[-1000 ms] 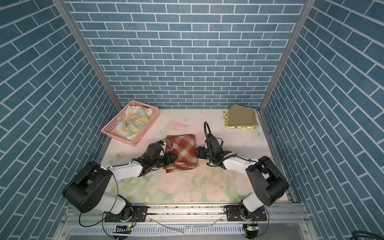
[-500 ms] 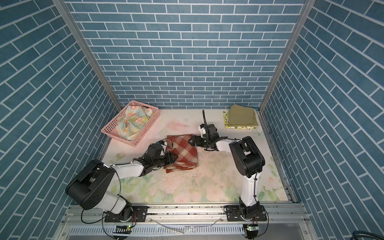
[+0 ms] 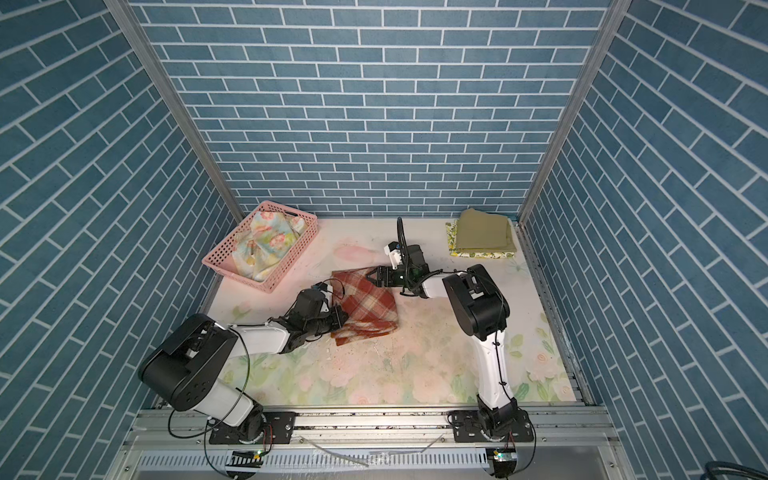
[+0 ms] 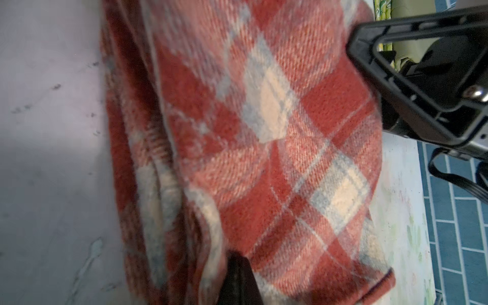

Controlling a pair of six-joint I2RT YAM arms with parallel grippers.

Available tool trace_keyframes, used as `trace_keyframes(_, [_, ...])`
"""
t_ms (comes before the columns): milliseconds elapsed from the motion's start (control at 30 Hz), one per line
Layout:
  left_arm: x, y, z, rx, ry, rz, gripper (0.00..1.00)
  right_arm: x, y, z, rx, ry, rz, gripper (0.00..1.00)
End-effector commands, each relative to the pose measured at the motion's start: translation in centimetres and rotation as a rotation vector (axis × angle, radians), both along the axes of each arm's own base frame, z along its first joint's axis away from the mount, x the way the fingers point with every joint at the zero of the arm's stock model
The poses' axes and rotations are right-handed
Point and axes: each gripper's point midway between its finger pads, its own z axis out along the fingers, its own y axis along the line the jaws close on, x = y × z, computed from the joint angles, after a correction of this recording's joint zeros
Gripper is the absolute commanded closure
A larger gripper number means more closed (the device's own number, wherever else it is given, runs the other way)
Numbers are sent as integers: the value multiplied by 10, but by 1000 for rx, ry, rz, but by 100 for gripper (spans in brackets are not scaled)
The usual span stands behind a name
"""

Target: Fold and stack the skirts

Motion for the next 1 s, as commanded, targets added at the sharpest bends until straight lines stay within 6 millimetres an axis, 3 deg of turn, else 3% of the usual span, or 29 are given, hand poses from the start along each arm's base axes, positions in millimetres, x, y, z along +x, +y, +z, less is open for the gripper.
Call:
trace_keyframes(0, [-64, 32, -71, 167, 281, -30, 95, -36, -2, -70, -98, 223, 5, 24])
trace_keyframes(133, [-58, 31, -65, 177, 242, -40, 95, -27, 6, -56, -72, 155, -8, 61])
trace_keyframes(300, [-44, 28, -46, 180, 173, -49, 94, -14, 10, -15, -9, 44, -38, 98])
trace_keyframes(367, [-35, 25, -31, 169, 124, -45, 87, -9, 9, 0, -5, 11, -62, 100])
trace_keyframes(533, [-11, 18, 20, 162, -13, -50, 55, 0, -1, 32, -32, -77, -112, 100])
trace_keyframes(767, [17, 16, 92, 166, -188, -26, 18, 26, -35, 64, -110, -114, -191, 100])
trace_keyframes(867, [26, 15, 112, 134, -259, -6, 7, 44, -55, 78, -174, -137, -246, 100])
trace_keyframes(967, [35, 14, 124, 112, -310, 8, 4, 66, -77, 92, -235, -173, -299, 100])
